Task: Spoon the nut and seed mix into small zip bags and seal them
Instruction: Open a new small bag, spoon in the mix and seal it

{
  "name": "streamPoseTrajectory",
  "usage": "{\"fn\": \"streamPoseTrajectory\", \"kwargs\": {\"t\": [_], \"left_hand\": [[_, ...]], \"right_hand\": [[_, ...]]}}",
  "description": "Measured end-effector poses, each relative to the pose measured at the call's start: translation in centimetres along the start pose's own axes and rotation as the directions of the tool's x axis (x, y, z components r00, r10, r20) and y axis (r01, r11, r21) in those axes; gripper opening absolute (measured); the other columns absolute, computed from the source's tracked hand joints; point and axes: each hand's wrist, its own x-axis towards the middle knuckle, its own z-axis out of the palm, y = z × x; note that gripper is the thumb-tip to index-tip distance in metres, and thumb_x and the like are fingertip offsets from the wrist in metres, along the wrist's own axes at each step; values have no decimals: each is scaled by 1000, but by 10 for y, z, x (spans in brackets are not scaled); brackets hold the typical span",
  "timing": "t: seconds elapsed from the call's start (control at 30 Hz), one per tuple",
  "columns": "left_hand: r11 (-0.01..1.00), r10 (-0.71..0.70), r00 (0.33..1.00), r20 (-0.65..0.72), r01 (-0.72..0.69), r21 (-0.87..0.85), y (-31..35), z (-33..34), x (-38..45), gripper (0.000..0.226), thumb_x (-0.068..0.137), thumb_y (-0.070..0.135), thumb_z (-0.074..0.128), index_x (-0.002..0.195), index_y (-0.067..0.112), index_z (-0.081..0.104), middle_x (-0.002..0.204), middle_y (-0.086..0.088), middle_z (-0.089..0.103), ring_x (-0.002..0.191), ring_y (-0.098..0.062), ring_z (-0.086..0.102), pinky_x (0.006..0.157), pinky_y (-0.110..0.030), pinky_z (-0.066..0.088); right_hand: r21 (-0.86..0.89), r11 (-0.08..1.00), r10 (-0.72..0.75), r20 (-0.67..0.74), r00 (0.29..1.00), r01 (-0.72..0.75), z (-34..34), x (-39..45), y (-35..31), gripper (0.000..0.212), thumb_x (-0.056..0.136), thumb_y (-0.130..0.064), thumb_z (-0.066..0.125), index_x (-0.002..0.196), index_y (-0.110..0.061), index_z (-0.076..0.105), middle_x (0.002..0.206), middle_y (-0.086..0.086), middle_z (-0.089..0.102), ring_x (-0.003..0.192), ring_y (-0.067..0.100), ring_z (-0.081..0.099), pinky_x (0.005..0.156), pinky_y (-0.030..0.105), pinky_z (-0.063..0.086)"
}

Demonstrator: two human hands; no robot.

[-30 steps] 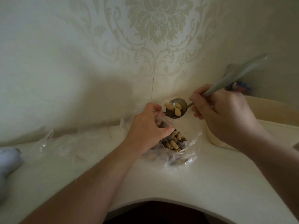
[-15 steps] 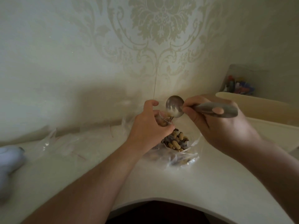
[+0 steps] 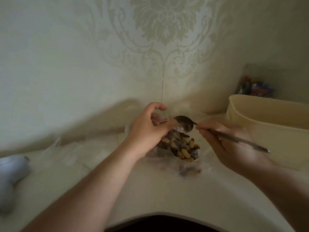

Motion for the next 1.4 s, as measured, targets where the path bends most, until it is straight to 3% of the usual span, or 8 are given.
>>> {"fn": "streamPoseTrajectory", "kwargs": {"t": [0.2, 0.37, 0.5, 0.63, 0.77, 0.93, 1.17, 1.4], "left_hand": [[926, -149, 986, 68, 164, -341, 4, 10, 5, 17, 96, 24, 75, 92, 11, 66, 64, 9, 52, 50, -5, 47, 47, -23, 50], [849, -165, 966, 201, 242, -470, 4, 11, 8, 7, 79, 18, 66, 82, 14, 61, 63, -6, 47, 52, -19, 47, 62, -42, 50], [830, -148, 969, 196, 230, -508, 6, 13, 4, 37, 64, 4, 49, 98, 8, 61, 68, -2, 53, 58, -17, 49, 61, -38, 46], [921, -106, 987, 120, 142, -363, 5, 18, 1, 41, 78, 5, 63, 113, 25, 65, 92, -6, 61, 81, -17, 64, 74, -34, 52], [870, -69, 997, 42, 80, -486, 5, 21, -2, 45, 93, 3, 72, 131, 21, 57, 112, -16, 73, 104, -26, 73, 97, -42, 56], [845, -107, 991, 84, 135, -517, 7, 18, -2, 73, 76, 46, 89, 135, 13, 59, 123, -22, 72, 121, -39, 68, 108, -52, 52], [929, 13, 986, 167, 49, -366, 6, 27, -11, 46, 81, 22, 86, 124, 16, 71, 118, -8, 77, 114, -25, 72, 94, -28, 57], [856, -46, 971, 236, 160, -492, 6, 26, -10, 33, 84, 8, 78, 116, 15, 78, 122, -22, 74, 116, -35, 69, 104, -43, 55]], "right_hand": [[-159, 975, -94, 327, 940, 153, 19, -33, 47, 66, 86, -1, 80, 140, -34, 60, 135, -3, 61, 109, 23, 63, 80, 41, 59], [-174, 974, -78, 338, 938, 143, 17, -37, 55, 88, 70, 22, 69, 137, -34, 64, 138, 3, 61, 92, 18, 56, 76, 37, 55], [89, 984, 142, 144, 979, -155, 12, -12, 24, 47, 93, -1, 64, 131, -29, 72, 120, -9, 69, 98, 3, 64, 85, 14, 49], [363, 733, 467, 345, 814, -575, 24, 27, -7, 26, 96, -47, 64, 121, -43, 68, 104, -19, 73, 92, -2, 68, 80, 20, 56], [654, 508, 442, 362, 821, -561, 45, 37, -19, 10, 101, -29, 69, 105, -23, 76, 85, -6, 73, 76, 10, 67, 70, 35, 56], [784, 326, 536, 308, 786, -529, 50, 28, -19, 14, 101, -19, 67, 108, -21, 79, 101, 11, 79, 100, 36, 75, 95, 58, 58], [860, 79, 587, 369, 721, -505, 48, 25, -22, 19, 94, -13, 71, 111, -8, 75, 104, 13, 80, 103, 29, 77, 91, 39, 59], [870, -88, 540, 451, 710, -485, 42, 23, -18, 20, 95, -2, 66, 114, 0, 73, 97, 16, 77, 77, 17, 75, 63, 22, 57]]}}
